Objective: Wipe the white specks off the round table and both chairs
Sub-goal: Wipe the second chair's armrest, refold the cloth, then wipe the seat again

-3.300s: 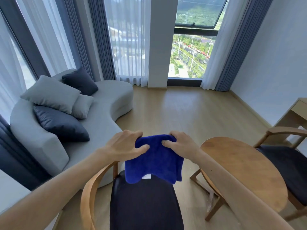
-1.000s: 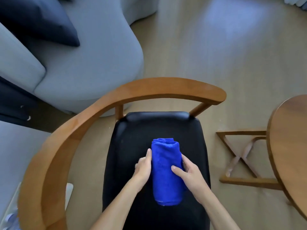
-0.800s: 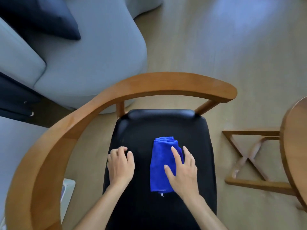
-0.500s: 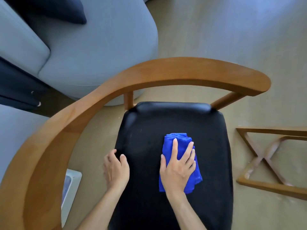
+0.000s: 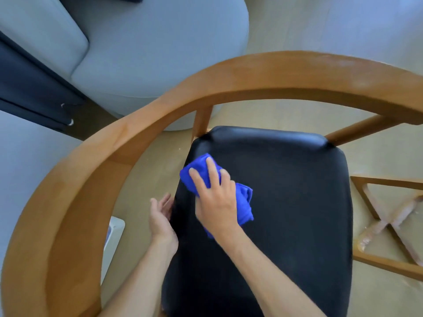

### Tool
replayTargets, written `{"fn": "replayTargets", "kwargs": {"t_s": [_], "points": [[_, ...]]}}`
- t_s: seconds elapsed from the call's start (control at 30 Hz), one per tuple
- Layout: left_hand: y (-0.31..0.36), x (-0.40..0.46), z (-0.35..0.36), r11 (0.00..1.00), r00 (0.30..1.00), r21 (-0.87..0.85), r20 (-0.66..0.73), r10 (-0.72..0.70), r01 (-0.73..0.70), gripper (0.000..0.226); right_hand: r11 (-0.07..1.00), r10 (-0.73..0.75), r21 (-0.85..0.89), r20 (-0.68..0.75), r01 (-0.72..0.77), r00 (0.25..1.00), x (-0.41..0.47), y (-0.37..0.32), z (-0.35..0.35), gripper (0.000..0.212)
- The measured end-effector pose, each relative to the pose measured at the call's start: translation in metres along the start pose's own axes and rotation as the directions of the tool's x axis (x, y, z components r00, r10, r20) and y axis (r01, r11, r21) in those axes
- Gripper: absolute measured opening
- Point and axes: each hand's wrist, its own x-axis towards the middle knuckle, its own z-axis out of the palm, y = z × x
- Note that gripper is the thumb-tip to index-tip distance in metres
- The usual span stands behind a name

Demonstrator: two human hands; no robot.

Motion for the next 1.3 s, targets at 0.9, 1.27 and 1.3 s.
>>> {"fn": "replayTargets", "kwargs": {"t_s": [0.9,1.27,1.3], "points": [[-0.045,0.020,0.028,-0.282,0.625,0.803,0.588,0.514,-0.525,0.062,0.984,0.149,-0.069,-0.160,-0.162,0.976,0.022,0.127,-0.036,0.050],[-0.045,0.019,0.030,-0.251,0.622,0.801,0.585,0.520,-0.544,0.062,0.807,-0.578,0.001,0.213,0.591,0.788,-0.173,0.121,-0.060,0.034],[-0.046,0.019,0.031,-0.247,0.619,0.800,0.585,0.523,-0.547,0.062,0.786,-0.613,0.011,0.139,0.618,0.778,-0.149,0.138,-0.065,0.037]]}}
